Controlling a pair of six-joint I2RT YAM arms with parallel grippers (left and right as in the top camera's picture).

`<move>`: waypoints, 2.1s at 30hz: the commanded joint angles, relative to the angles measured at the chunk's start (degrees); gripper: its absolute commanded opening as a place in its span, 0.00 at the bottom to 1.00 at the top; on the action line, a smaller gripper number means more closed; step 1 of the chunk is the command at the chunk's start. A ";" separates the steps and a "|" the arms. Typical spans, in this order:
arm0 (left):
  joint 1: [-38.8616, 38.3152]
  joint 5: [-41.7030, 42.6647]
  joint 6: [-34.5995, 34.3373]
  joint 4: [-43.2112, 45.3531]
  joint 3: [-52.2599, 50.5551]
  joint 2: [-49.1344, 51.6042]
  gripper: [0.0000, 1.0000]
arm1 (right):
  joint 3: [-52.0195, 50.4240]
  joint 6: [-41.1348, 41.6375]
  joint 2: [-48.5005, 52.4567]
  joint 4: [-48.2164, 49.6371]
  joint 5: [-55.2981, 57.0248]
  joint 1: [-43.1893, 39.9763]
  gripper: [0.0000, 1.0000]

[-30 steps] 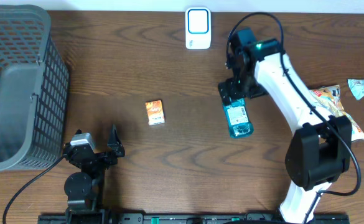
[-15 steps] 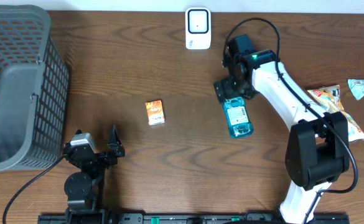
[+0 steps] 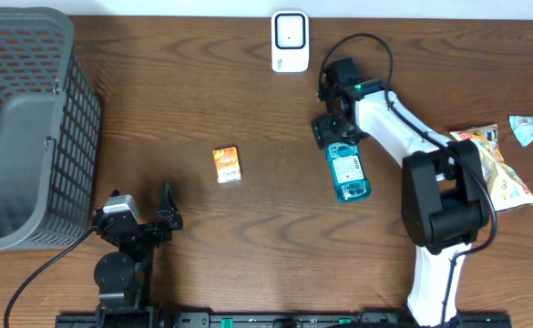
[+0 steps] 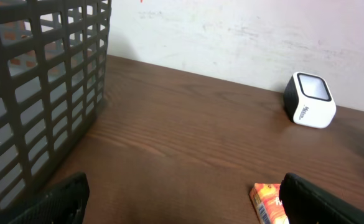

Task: Scan the item barcode
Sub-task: 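Move the right gripper to the blue mouthwash bottle and grasp its cap, then lift the mouthwash bottle and hold it up toward the scanner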

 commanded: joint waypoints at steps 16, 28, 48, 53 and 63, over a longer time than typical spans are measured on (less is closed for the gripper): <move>0.13 -0.33 -0.50 -1.22 -1.55 -0.04 0.98 | 10.54 1.33 0.48 -9.44 0.13 -0.48 0.01; 0.13 -0.33 -0.50 -1.22 -1.55 -0.04 0.98 | 27.41 4.92 0.09 -22.67 -2.05 2.08 0.01; 0.13 -0.33 -0.50 -1.22 -1.55 -0.04 0.98 | 30.71 6.03 -3.80 -15.41 -2.01 13.27 0.01; 0.13 -0.33 -0.50 -1.22 -1.55 -0.04 0.98 | 30.38 5.99 -3.85 -11.61 -0.35 15.30 0.01; 0.13 -0.33 -0.50 -1.22 -1.55 -0.04 0.98 | 30.38 23.39 -3.85 -12.20 11.41 18.97 0.01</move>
